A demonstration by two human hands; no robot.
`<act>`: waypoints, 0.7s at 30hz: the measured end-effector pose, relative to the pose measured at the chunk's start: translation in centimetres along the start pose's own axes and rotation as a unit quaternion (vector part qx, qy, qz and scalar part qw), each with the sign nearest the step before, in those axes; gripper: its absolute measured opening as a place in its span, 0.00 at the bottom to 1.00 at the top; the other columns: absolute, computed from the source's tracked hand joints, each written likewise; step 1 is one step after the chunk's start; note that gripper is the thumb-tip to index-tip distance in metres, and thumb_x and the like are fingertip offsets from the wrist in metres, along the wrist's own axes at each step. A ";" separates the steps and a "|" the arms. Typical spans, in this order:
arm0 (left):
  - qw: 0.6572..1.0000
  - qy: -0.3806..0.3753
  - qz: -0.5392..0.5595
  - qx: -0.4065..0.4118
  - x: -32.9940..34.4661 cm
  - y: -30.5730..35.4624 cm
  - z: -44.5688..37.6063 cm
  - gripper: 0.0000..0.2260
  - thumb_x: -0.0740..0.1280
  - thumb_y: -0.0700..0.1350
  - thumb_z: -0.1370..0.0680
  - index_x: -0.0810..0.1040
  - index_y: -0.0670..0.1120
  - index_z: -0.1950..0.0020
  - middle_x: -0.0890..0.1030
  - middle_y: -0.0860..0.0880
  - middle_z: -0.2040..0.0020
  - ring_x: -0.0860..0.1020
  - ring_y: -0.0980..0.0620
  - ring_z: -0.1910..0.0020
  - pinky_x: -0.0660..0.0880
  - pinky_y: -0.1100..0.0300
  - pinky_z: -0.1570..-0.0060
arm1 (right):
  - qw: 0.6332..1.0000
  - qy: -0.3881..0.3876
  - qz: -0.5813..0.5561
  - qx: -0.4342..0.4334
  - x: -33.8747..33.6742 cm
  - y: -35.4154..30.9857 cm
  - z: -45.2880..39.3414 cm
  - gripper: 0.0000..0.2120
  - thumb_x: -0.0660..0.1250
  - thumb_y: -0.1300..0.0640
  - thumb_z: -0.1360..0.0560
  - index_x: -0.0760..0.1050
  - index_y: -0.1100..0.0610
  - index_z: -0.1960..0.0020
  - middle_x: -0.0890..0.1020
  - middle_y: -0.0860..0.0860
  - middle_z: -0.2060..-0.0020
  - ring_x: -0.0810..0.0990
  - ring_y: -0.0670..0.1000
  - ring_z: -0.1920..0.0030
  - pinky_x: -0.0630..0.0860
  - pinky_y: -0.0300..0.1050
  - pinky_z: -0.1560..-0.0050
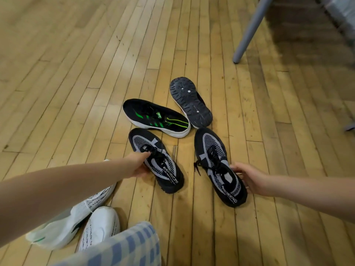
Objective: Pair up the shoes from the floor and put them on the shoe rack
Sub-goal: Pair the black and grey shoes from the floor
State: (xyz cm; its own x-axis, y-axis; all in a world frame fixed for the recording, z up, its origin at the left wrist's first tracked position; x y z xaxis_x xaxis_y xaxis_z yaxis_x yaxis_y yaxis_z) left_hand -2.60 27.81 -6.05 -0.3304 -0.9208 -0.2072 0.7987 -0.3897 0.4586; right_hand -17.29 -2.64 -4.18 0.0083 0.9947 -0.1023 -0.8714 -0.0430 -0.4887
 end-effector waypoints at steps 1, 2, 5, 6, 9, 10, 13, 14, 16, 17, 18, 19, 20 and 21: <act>1.000 0.010 0.004 0.007 0.1 0.0 -0.1 0.09 0.64 0.44 0.21 0.73 0.39 0.46 0.81 0.40 0.57 0.82 0.44 0.60 0.81 0.54 0.67 | 1.000 0.006 0.018 -0.014 0.2 0.2 0.0 0.26 0.66 0.41 0.31 0.71 0.54 0.38 0.78 0.53 0.43 0.75 0.55 0.42 0.71 0.52 0.41; 1.000 0.029 -0.007 0.011 0.3 0.1 0.1 0.05 0.63 0.41 0.21 0.73 0.39 0.49 0.80 0.41 0.60 0.80 0.46 0.63 0.79 0.59 0.75 | 0.999 0.009 0.037 -0.027 0.4 0.3 0.1 0.26 0.67 0.40 0.31 0.71 0.51 0.38 0.79 0.51 0.45 0.77 0.52 0.44 0.72 0.49 0.44; 0.997 0.059 -0.045 0.029 0.3 0.0 -0.5 0.03 0.63 0.39 0.21 0.73 0.40 0.54 0.78 0.42 0.64 0.76 0.50 0.71 0.72 0.66 0.81 | 0.995 0.028 0.081 -0.055 0.7 0.1 0.1 0.23 0.69 0.45 0.28 0.70 0.50 0.36 0.81 0.46 0.52 0.79 0.46 0.52 0.74 0.40 0.57; 0.995 0.063 -0.063 0.037 0.3 0.1 -0.4 0.04 0.63 0.38 0.21 0.73 0.40 0.56 0.77 0.43 0.66 0.73 0.51 0.73 0.71 0.65 0.78 | 0.994 0.038 0.081 -0.057 0.6 0.0 0.1 0.21 0.68 0.47 0.26 0.70 0.52 0.35 0.81 0.47 0.53 0.79 0.46 0.54 0.74 0.39 0.59; 0.989 0.053 -0.122 0.060 0.9 0.0 -0.3 0.06 0.63 0.35 0.23 0.74 0.40 0.59 0.74 0.45 0.70 0.69 0.52 0.74 0.67 0.63 0.72 | 0.990 0.052 0.108 -0.067 0.2 -0.4 0.4 0.20 0.64 0.49 0.23 0.71 0.55 0.34 0.81 0.48 0.54 0.79 0.45 0.55 0.74 0.38 0.61; 0.988 0.051 -0.135 0.063 1.4 -0.2 0.0 0.05 0.63 0.34 0.23 0.74 0.40 0.58 0.74 0.45 0.69 0.69 0.52 0.73 0.67 0.63 0.73 | 0.989 0.051 0.115 -0.072 0.0 -0.5 0.6 0.19 0.64 0.48 0.23 0.71 0.55 0.35 0.81 0.48 0.53 0.80 0.46 0.54 0.75 0.38 0.60; 0.994 0.028 -0.089 0.054 3.4 -1.2 0.5 0.06 0.62 0.32 0.23 0.73 0.42 0.53 0.75 0.46 0.68 0.70 0.53 0.74 0.69 0.64 0.76 | 0.990 0.062 0.097 -0.081 -0.8 -0.8 1.3 0.15 0.64 0.47 0.23 0.76 0.56 0.43 0.84 0.49 0.54 0.82 0.47 0.54 0.76 0.39 0.59; 0.997 0.020 -0.065 0.048 3.9 -1.5 0.6 0.07 0.61 0.32 0.23 0.73 0.42 0.51 0.77 0.45 0.67 0.72 0.54 0.74 0.71 0.65 0.76 | 0.990 0.071 0.089 -0.087 -1.0 -0.8 1.6 0.14 0.64 0.46 0.23 0.78 0.56 0.47 0.84 0.49 0.56 0.82 0.47 0.55 0.76 0.39 0.60; 0.998 0.003 -0.045 0.037 4.7 -1.6 0.8 0.06 0.61 0.33 0.22 0.75 0.40 0.47 0.79 0.44 0.64 0.76 0.54 0.73 0.74 0.65 0.75 | 0.987 0.094 0.071 -0.107 -1.4 -0.9 2.2 0.13 0.64 0.45 0.24 0.78 0.55 0.53 0.85 0.49 0.58 0.83 0.46 0.57 0.75 0.38 0.61; 0.998 -0.003 -0.048 0.037 4.9 -1.5 0.9 0.07 0.62 0.36 0.21 0.76 0.39 0.45 0.80 0.43 0.61 0.77 0.53 0.72 0.75 0.66 0.75 | 0.986 0.100 0.061 -0.119 -1.5 -1.0 2.4 0.13 0.64 0.45 0.24 0.79 0.55 0.54 0.85 0.49 0.59 0.83 0.46 0.57 0.75 0.38 0.62; 0.998 -0.004 -0.055 0.037 5.0 -1.3 1.1 0.09 0.62 0.39 0.21 0.76 0.37 0.43 0.81 0.43 0.59 0.77 0.52 0.70 0.74 0.66 0.76 | 0.985 0.101 0.050 -0.131 -1.7 -1.1 2.6 0.13 0.63 0.46 0.23 0.79 0.55 0.55 0.85 0.48 0.60 0.83 0.46 0.58 0.74 0.37 0.62; 0.998 -0.002 -0.053 0.038 5.0 -1.1 1.2 0.12 0.62 0.42 0.20 0.77 0.36 0.41 0.81 0.42 0.57 0.77 0.52 0.67 0.75 0.65 0.75 | 0.984 0.098 0.041 -0.143 -1.7 -1.5 2.8 0.13 0.63 0.46 0.23 0.79 0.55 0.55 0.85 0.48 0.60 0.83 0.45 0.58 0.74 0.37 0.62; 0.998 -0.002 -0.043 0.039 5.1 -0.9 1.5 0.16 0.61 0.47 0.20 0.76 0.36 0.40 0.81 0.42 0.55 0.78 0.51 0.65 0.76 0.64 0.71 | 0.983 0.093 0.040 -0.155 -1.7 -2.0 3.0 0.14 0.62 0.46 0.23 0.79 0.55 0.55 0.85 0.47 0.60 0.83 0.45 0.58 0.74 0.36 0.62; 0.999 -0.010 -0.019 0.039 5.2 -0.8 1.9 0.20 0.60 0.51 0.19 0.75 0.36 0.39 0.81 0.41 0.52 0.79 0.49 0.62 0.77 0.61 0.66 | 0.981 0.085 0.048 -0.167 -1.5 -2.6 3.0 0.16 0.60 0.45 0.22 0.79 0.56 0.54 0.85 0.48 0.59 0.83 0.45 0.57 0.74 0.36 0.61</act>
State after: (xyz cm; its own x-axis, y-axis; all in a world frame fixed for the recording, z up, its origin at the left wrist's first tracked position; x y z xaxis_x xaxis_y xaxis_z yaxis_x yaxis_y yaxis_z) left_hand -5.90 23.34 -5.82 -0.3712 -0.9048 -0.2088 0.7441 -0.4244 0.5160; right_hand -16.49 -3.74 -0.11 0.0402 0.9557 -0.2915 -0.6625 -0.1929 -0.7238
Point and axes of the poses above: each hand's wrist, its own z-axis away from the middle knuckle, its own x-axis out of the palm, y = z × x, the point moved 1 cm from there along -z, towards the middle knuckle
